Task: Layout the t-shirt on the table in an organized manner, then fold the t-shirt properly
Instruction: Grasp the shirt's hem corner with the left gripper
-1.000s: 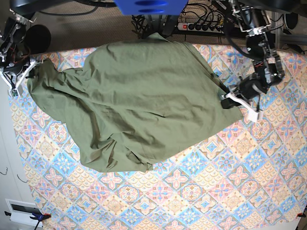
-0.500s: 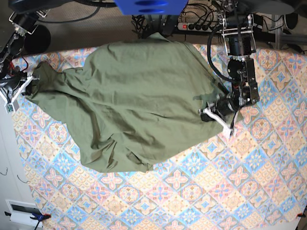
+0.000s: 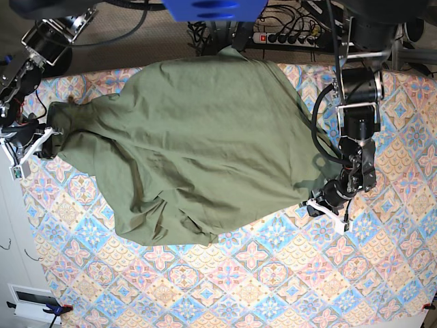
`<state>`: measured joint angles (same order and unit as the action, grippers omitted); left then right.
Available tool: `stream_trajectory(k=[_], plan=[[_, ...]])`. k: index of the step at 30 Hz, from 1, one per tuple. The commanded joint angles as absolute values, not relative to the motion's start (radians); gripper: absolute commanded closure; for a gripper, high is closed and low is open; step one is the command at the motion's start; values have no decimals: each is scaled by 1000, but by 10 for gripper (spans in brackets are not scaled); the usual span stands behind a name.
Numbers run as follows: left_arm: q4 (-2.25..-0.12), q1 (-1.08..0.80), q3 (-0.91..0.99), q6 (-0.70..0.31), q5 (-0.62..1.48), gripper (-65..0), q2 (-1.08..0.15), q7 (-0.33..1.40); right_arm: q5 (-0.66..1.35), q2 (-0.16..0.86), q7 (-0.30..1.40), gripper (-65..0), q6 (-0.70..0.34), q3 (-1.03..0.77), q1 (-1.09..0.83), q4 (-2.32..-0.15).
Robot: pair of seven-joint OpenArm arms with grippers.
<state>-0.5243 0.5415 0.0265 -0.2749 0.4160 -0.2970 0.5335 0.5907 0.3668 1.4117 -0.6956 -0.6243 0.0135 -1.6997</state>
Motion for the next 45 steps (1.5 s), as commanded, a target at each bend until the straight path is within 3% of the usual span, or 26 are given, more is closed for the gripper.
stream_trajectory(k=[1,5,10,16,20,24,40,43,45], plan=[[-507,547,1,-182,323,-37,-312,605,610,384,1391,-2,-698,-610,48,-1712],[-562,562,-18,-186,329,-37,-334,641,608,383,1389,-2,-698,-570,102,-1710],[-874,484,-15,-211,510,-42,-430,932,553,383,1389,-2,-698,-559,119,-1710],[-1135,259,222,-213,842,-202,-573,1142,535,332,1389,-2,-698,-558,122,-1709],[-1139,170,282,-214,920,-312,-596,1175,536,326,1389,-2,-698,-556,120,-1709],[-1139,131,282,-216,926,-357,-587,1175,538,326,1391,-2,-698,-556,119,-1709],[-1138,176,278,-214,812,-350,-369,1175,539,326,1396,-2,-698,-564,116,-1738],[-1136,193,278,-216,792,-272,-331,1173,539,326,1396,-2,-698,-565,114,-1765],[-1136,196,278,-217,777,-160,-317,1171,539,328,1396,-2,-698,-567,114,-1770]])
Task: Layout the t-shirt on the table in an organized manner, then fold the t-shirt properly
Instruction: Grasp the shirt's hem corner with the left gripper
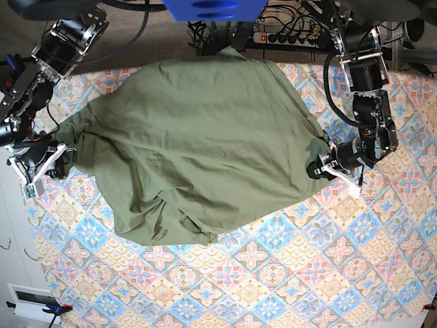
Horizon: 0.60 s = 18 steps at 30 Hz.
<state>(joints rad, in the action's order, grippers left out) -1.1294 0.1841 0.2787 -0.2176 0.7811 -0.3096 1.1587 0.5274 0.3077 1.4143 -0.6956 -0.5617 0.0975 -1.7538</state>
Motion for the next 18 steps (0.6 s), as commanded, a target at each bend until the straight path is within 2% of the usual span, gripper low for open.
stream_trajectory(k=[1,2,3,9,16,18], plan=[[-1136,197,278,-220,776,-88,-317,1161,539,328,1396,-2,-698,-570,114,-1770],[-1136,200,278,-220,773,-12,-320,1144,539,328,1396,-2,-698,-581,108,-1770],[-1136,211,278,-220,769,0,-325,1133,539,328,1396,-2,-698,-593,94,-1770],[-1116,277,282,-220,727,0,-390,1092,598,328,1394,-2,-698,-613,59,-1768],[-811,506,275,-222,662,0,-456,977,605,328,1396,-2,-698,-613,33,-1768],[-757,573,222,-222,627,0,-458,932,605,328,1396,-2,-698,-613,22,-1768]])
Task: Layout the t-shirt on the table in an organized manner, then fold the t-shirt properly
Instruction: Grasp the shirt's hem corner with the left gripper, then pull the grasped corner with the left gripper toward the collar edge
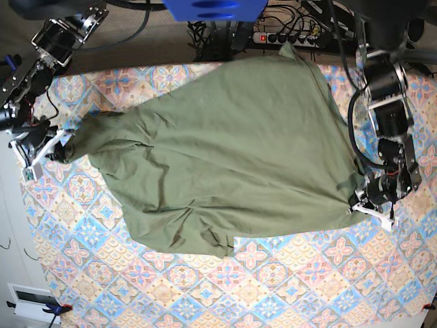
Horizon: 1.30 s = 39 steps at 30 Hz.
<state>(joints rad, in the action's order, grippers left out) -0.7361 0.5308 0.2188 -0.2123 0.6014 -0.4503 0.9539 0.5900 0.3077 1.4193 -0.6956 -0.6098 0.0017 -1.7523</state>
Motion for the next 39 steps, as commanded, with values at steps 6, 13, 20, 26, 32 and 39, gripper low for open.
stream_trajectory(k=[6,13,20,26,32,39], plan=[[-625,748,-70,-222,604,0,-435,739,607,326,1396,-2,-698,-608,-4,-1768],[-475,866,-254,-214,598,0,-377,573,607,326,1396,-2,-698,-611,-54,-1768],[-410,869,-286,-209,605,-100,-358,512,608,326,1396,-2,-698,-613,-54,-1768],[-498,743,-266,-148,682,-333,-447,521,608,326,1395,-2,-698,-613,-54,-1768],[-792,529,-79,-150,918,-345,-556,811,608,326,1395,-2,-698,-613,-54,-1768],[-1383,64,232,-143,1012,-345,-567,1081,608,326,1392,-2,-698,-613,-53,-1768]])
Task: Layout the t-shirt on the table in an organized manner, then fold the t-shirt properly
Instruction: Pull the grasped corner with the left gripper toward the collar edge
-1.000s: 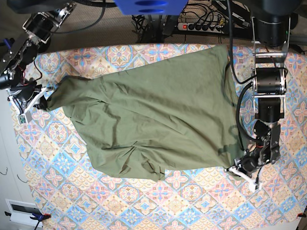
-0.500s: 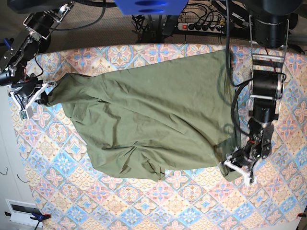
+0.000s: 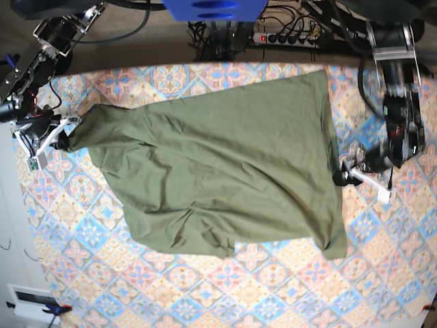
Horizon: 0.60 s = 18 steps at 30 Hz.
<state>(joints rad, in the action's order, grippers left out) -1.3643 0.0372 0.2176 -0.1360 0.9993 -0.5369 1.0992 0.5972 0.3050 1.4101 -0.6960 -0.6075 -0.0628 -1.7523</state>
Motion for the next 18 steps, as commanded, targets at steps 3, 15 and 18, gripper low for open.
stream_trajectory(k=[3,15,18], plan=[[-1560,-97,337,-143,1010,-345,-521,1145,608,326,1391,-2,-698,-611,-53,-1764],[-1814,-460,421,-143,1004,-345,-395,1204,607,326,1391,-2,-698,-611,-51,-1761],[-1811,-496,420,-143,1003,-345,-378,1199,607,326,1389,-2,-698,-611,-51,-1761]])
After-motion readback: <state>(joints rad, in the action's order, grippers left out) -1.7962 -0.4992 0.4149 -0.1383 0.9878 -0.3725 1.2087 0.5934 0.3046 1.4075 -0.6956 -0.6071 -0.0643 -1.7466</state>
